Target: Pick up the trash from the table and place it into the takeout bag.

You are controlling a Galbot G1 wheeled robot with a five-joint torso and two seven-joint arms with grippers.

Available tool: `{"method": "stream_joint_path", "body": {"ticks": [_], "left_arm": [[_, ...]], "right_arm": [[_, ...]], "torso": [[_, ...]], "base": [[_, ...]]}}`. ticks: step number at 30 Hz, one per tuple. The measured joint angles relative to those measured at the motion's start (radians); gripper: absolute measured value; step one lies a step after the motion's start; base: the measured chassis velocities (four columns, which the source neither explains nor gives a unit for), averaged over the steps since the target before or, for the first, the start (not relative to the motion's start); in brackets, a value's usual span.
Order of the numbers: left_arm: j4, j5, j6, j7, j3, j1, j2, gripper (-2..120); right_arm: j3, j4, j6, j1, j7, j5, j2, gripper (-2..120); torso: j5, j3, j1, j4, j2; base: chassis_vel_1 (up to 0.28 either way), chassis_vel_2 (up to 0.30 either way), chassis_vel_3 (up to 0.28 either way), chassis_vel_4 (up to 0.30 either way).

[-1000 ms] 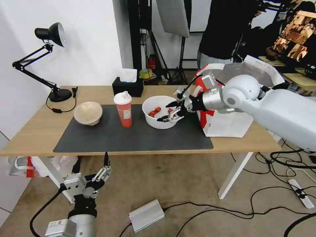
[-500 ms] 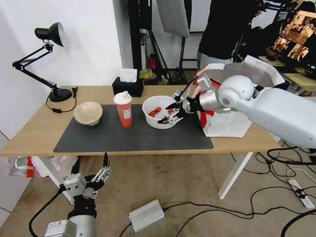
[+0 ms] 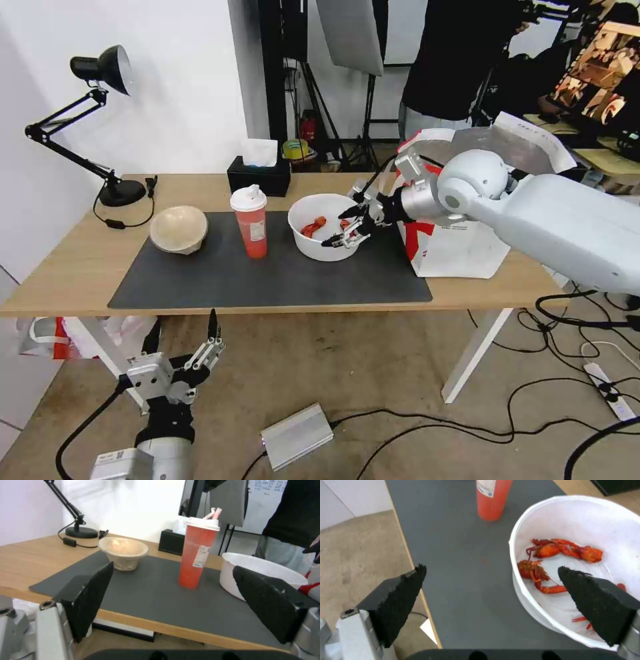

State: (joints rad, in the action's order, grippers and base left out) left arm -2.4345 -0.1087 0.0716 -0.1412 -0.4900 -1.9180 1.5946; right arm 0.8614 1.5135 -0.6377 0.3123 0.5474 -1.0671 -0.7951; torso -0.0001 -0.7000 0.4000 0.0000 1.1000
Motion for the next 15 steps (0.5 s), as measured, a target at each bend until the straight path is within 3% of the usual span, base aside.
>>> {"method": "stream_joint_path", "body": {"ticks": [15], "left_arm": [[-0.002, 0.001, 0.001, -0.002, -0.001, 0.0, 0.0, 95]], "right_arm": [[0.012, -0.093, 0.0, -0.006, 0.03, 0.048, -0.063, 100]], "torso": [[0.0, 0.0, 0.0, 0.0, 0.0]], "base": [[0.0, 0.0, 0.0, 0.0]]}}
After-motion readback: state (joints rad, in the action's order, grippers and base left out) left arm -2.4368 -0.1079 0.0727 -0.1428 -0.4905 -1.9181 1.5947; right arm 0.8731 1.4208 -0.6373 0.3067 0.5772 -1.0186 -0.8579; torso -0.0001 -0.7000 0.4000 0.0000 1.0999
